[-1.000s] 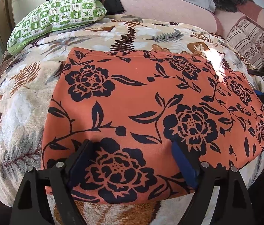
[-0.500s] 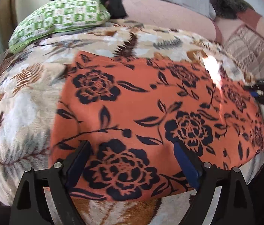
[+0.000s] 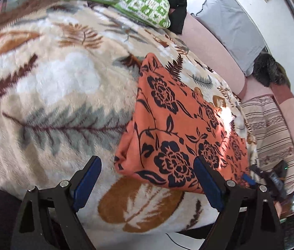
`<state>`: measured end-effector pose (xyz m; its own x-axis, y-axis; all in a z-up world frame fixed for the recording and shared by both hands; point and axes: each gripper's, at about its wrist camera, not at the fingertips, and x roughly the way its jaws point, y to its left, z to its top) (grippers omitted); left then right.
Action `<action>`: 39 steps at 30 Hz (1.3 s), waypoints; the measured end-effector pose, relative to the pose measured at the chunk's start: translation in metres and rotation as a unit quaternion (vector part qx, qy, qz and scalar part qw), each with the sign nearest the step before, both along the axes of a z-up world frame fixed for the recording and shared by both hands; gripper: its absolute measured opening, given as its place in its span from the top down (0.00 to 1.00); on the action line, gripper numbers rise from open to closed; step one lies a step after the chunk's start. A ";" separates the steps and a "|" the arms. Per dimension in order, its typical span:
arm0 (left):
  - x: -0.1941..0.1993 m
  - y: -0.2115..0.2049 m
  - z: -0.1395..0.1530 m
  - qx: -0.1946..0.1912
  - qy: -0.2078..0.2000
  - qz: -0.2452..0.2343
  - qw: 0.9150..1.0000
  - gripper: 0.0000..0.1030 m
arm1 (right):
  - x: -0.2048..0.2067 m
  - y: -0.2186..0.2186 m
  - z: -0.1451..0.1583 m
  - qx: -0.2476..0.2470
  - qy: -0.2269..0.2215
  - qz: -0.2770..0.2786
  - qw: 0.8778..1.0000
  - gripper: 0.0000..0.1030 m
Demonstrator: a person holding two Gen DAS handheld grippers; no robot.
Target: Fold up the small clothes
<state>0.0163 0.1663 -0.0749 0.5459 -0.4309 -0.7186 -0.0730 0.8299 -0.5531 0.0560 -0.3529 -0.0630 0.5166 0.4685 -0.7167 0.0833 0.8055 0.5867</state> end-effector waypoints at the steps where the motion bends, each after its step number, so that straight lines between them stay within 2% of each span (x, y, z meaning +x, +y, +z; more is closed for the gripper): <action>1: 0.001 0.000 -0.003 -0.008 0.004 0.001 1.000 0.13 | -0.002 -0.002 -0.005 0.004 0.002 -0.004 1.000 0.14; 3: 0.005 -0.001 -0.013 -0.018 0.019 -0.003 1.000 0.13 | -0.005 -0.007 -0.008 0.014 -0.002 -0.010 1.000 0.15; 4: 0.008 -0.001 -0.020 -0.023 0.035 -0.008 0.999 0.17 | -0.005 -0.008 -0.008 0.017 -0.003 -0.010 1.000 0.15; 5: 0.010 0.000 -0.026 -0.023 0.052 -0.005 0.998 0.34 | -0.005 -0.008 -0.009 0.018 -0.004 -0.007 1.000 0.15; 6: 0.010 0.001 -0.027 -0.008 0.056 0.006 0.998 0.46 | -0.005 -0.009 -0.009 0.019 -0.005 -0.006 1.000 0.15; 7: 0.010 0.003 -0.026 -0.002 0.056 0.011 0.998 0.75 | -0.006 -0.010 -0.010 0.022 -0.004 -0.005 1.000 0.15; 8: 0.011 0.006 -0.028 -0.020 0.060 0.007 0.998 0.83 | -0.006 -0.010 -0.010 0.022 -0.006 -0.004 1.000 0.15; 9: 0.010 0.009 -0.028 -0.031 0.059 0.010 0.998 0.84 | -0.007 -0.010 -0.011 0.022 -0.008 -0.003 1.000 0.15; 10: 0.009 0.008 -0.023 -0.025 0.049 0.012 0.998 0.86 | -0.007 -0.010 -0.012 0.024 -0.009 -0.003 1.000 0.15; 12: 0.003 0.000 -0.006 0.014 0.011 0.002 1.000 0.87 | -0.007 -0.011 -0.013 0.027 -0.010 -0.002 1.000 0.15; 14: -0.001 -0.013 0.007 0.063 -0.023 -0.015 0.998 0.87 | -0.009 -0.012 -0.013 0.031 -0.012 -0.002 0.999 0.15; 15: 0.004 -0.015 -0.001 0.079 -0.006 -0.013 0.997 0.87 | -0.009 -0.012 -0.014 0.033 -0.013 -0.001 0.999 0.15; 16: 0.012 -0.012 -0.016 0.082 0.034 -0.008 0.996 0.85 | -0.008 -0.013 -0.015 0.034 -0.014 0.000 0.999 0.15; 17: 0.018 -0.006 -0.034 0.064 0.077 -0.010 0.995 0.82 | -0.008 -0.013 -0.016 0.036 -0.014 0.000 0.999 0.15; 19: 0.018 0.001 -0.025 0.043 0.065 -0.003 0.997 0.79 | -0.007 -0.014 -0.016 0.038 -0.013 0.000 0.999 0.15; 21: 0.019 0.001 -0.004 0.068 0.039 -0.004 0.997 0.64 | -0.008 -0.015 -0.016 0.043 -0.015 0.001 0.999 0.15; 22: 0.021 0.001 0.006 0.083 0.022 -0.005 0.996 0.46 | -0.008 -0.016 -0.017 0.045 -0.016 0.001 0.999 0.15; 24: 0.033 0.004 0.023 0.090 -0.014 -0.012 0.996 0.27 | -0.008 -0.017 -0.017 0.049 -0.018 -0.001 0.999 0.15; 29: 0.106 0.010 0.026 0.057 -0.026 -0.033 0.998 0.27 | -0.009 -0.017 -0.017 0.052 -0.021 0.001 0.998 0.15; 31: 0.141 0.006 0.017 0.040 -0.009 -0.042 0.998 0.27 | -0.010 -0.019 -0.017 0.056 -0.022 0.003 0.998 0.15; 33: 0.171 -0.002 0.007 0.043 0.010 -0.053 0.998 0.28 | -0.010 -0.021 -0.018 0.060 -0.024 0.005 0.998 0.15; 35: 0.194 -0.006 -0.003 0.035 0.029 -0.057 0.997 0.29 | -0.011 -0.021 -0.018 0.064 -0.026 0.007 0.998 0.15; 36: 0.203 -0.006 -0.008 0.027 0.040 -0.054 0.997 0.37 | -0.011 -0.022 -0.019 0.065 -0.026 0.007 0.998 0.15; 37: 0.208 -0.007 -0.013 0.022 0.049 -0.051 0.997 0.60 | -0.011 -0.022 -0.019 0.066 -0.026 0.007 0.997 0.15; 38: 0.216 -0.005 -0.021 0.021 0.070 -0.045 0.996 0.89 | -0.011 -0.022 -0.019 0.066 -0.026 0.008 0.997 0.15; 39: 0.219 -0.004 -0.024 0.015 0.078 -0.040 0.996 0.89 | -0.011 -0.022 -0.019 0.066 -0.026 0.008 0.997 0.15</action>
